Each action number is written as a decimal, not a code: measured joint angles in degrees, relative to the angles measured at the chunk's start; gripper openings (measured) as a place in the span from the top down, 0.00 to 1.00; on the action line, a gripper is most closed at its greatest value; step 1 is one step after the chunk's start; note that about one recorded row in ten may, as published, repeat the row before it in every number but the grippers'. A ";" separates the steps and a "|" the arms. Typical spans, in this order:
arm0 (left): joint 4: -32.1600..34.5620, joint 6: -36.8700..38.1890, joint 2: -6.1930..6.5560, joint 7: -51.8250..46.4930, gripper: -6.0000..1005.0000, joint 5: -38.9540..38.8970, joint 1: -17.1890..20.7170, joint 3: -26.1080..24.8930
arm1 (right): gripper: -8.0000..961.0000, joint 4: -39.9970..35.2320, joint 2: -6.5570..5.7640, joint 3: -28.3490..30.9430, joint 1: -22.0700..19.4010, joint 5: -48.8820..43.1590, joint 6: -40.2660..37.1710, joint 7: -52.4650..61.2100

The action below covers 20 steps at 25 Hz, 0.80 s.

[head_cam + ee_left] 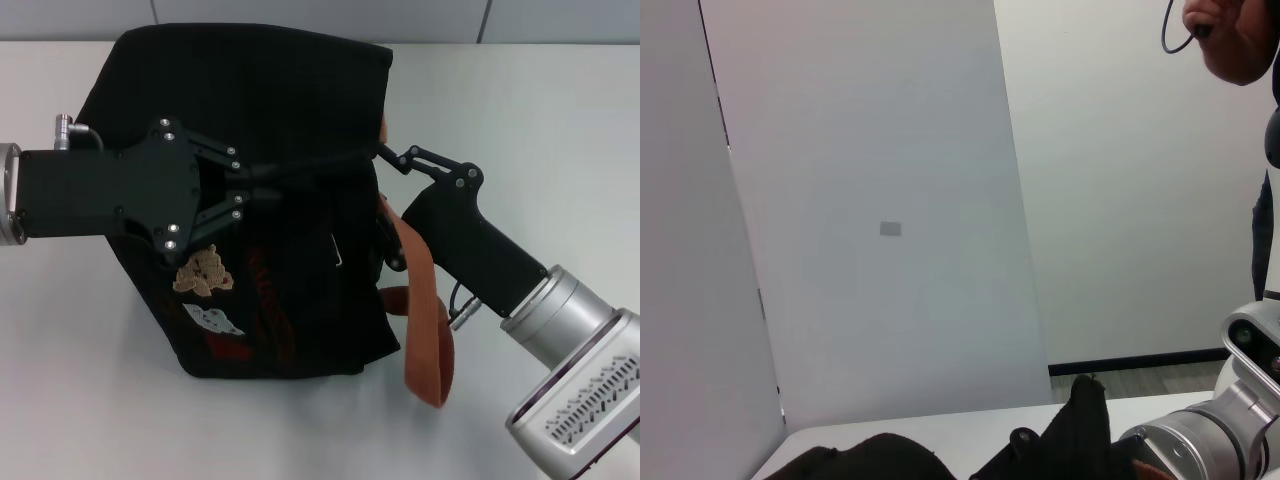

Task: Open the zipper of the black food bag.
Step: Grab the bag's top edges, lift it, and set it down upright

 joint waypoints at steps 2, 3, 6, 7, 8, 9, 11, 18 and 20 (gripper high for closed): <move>-0.01 0.00 0.01 0.00 0.89 0.00 0.00 0.00 | 0.69 0.03 0.00 -0.14 -0.01 -0.07 -0.12 -0.06; -0.02 0.00 0.01 0.00 0.89 0.00 0.00 0.01 | 0.69 0.05 0.00 -0.20 -0.02 -0.18 -0.19 -0.09; -0.04 -0.08 0.03 0.00 0.89 0.00 0.03 0.03 | 0.69 0.17 0.00 -0.22 -0.20 -0.63 -0.22 -0.14; -0.08 -0.13 0.04 0.06 0.89 0.00 0.09 0.04 | 0.69 0.26 0.00 -0.23 -0.34 -0.77 -0.22 -0.15; -0.08 -0.13 0.04 0.06 0.89 0.00 0.09 0.04 | 0.69 0.36 0.00 -0.23 -0.46 -0.80 -0.22 -0.15; -0.11 -0.12 0.05 0.13 0.89 0.00 0.10 0.04 | 0.69 0.46 0.00 -0.22 -0.56 -0.81 -0.24 -0.16; -0.15 -0.01 0.07 0.17 0.89 0.00 0.08 0.04 | 0.71 0.64 0.00 -0.20 -0.63 -0.98 -0.31 -0.32; -0.15 0.09 0.06 0.20 0.89 0.00 0.13 0.03 | 0.85 0.62 0.00 0.10 -0.74 -2.10 -0.37 -0.45; -0.15 0.15 0.06 0.21 0.89 -0.02 0.15 0.03 | 0.90 0.61 0.00 0.16 -0.76 -2.13 -0.40 -0.46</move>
